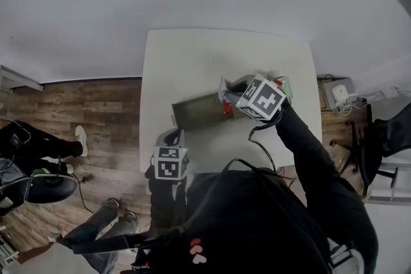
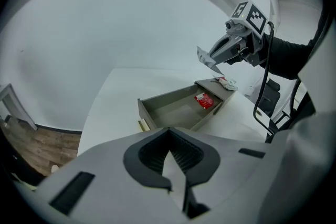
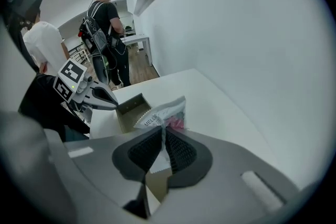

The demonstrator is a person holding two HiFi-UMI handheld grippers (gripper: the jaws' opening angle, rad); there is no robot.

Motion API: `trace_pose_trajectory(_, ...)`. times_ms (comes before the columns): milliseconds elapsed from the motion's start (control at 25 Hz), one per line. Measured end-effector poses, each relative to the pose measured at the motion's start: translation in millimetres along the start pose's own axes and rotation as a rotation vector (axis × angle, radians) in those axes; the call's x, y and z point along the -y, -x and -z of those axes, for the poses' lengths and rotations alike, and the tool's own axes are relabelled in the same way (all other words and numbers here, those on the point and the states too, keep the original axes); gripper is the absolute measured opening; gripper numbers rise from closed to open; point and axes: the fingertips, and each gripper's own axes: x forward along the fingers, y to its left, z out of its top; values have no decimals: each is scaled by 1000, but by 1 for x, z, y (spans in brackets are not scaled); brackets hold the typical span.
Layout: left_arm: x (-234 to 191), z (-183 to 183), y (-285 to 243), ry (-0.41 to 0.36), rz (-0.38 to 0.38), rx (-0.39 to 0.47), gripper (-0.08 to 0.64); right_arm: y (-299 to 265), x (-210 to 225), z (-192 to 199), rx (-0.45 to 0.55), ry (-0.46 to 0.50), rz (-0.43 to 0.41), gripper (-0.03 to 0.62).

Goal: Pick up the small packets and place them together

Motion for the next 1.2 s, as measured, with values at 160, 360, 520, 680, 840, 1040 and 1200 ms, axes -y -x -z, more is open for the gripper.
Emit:
trace_pose_trajectory(160, 1, 2, 1, 11, -20, -20, 0, 18, 21, 28, -2, -70, 36, 28)
trace_pose_trajectory(360, 4, -2, -1, 9, -61, -67, 0, 30, 36, 57, -25, -115, 49, 28)
trace_pose_trajectory(520, 12, -11, -11, -7, -41, -55, 1, 24, 39, 73, -47, -132, 42, 28)
trace_pose_trajectory(680, 30, -22, -18, -40, -13, -53, 0, 16, 36, 87, -80, -130, 20, 29)
trace_pose_trajectory(840, 39, -28, -21, -59, 4, -52, 1, 7, 28, 95, -102, -115, -6, 29)
trace_pose_trajectory(1040, 38, -32, -23, -56, -1, -51, 0, -2, 23, 100, -135, -76, -15, 31)
trace_pose_trajectory(1200, 38, -32, -24, -56, -3, -58, 1, -9, 21, 102, -164, -37, -13, 32)
